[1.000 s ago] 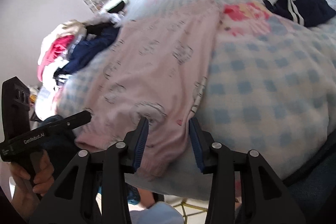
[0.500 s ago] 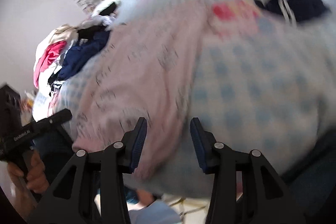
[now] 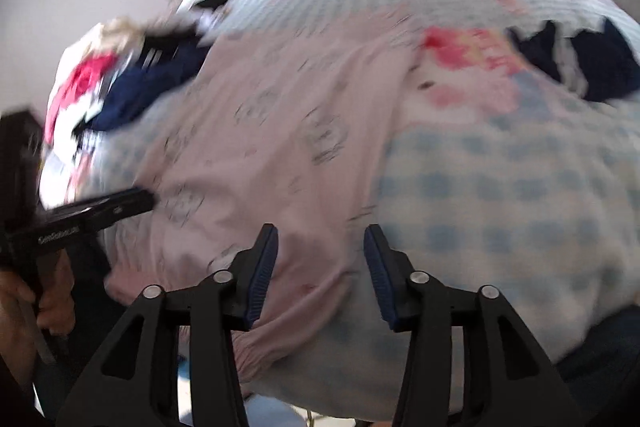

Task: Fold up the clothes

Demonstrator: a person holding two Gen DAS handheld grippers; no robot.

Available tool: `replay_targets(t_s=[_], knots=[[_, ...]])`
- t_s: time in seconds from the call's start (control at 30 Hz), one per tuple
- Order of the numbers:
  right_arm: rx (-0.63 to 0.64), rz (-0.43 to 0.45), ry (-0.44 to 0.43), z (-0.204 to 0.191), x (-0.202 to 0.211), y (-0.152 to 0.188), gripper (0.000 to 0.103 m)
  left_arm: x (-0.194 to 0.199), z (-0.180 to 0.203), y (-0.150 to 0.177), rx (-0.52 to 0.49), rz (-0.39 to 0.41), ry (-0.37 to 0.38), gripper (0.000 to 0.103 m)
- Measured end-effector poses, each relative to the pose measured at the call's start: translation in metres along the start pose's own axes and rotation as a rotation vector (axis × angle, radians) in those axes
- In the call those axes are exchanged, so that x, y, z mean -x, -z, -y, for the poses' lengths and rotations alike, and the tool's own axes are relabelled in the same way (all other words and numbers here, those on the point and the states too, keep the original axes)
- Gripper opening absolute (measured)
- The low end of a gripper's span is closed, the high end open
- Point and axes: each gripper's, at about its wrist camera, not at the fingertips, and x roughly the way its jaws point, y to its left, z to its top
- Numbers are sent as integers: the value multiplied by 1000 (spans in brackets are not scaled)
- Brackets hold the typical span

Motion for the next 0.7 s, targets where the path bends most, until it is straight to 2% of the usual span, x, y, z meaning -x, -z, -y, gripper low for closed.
replay_targets(t_s=[0.1, 0.2, 0.23, 0.33, 0.47, 0.57, 0.67, 0.7], knots=[[3, 19, -35, -4, 4, 2, 47, 5, 6, 2, -11, 24, 7, 43], [59, -28, -26, -22, -9, 7, 47, 7, 10, 6, -18, 35, 3, 43], [67, -45, -13, -24, -13, 9, 47, 4, 8, 8, -4, 14, -16, 43], [37, -70, 11, -16, -13, 14, 45, 8, -12, 11, 92, 4, -3, 42], [-37, -68, 37, 3, -5, 20, 46, 27, -26, 13, 151, 64, -14, 43], [-86, -26, -8, 9, 5, 17, 47, 31, -19, 12, 122, 84, 26, 44], [-26, 20, -46, -6, 10, 15, 48, 23, -1, 14, 40, 55, 46, 45], [-7, 12, -63, -11, 8, 16, 48, 18, 1, 15, 34, 38, 32, 45]])
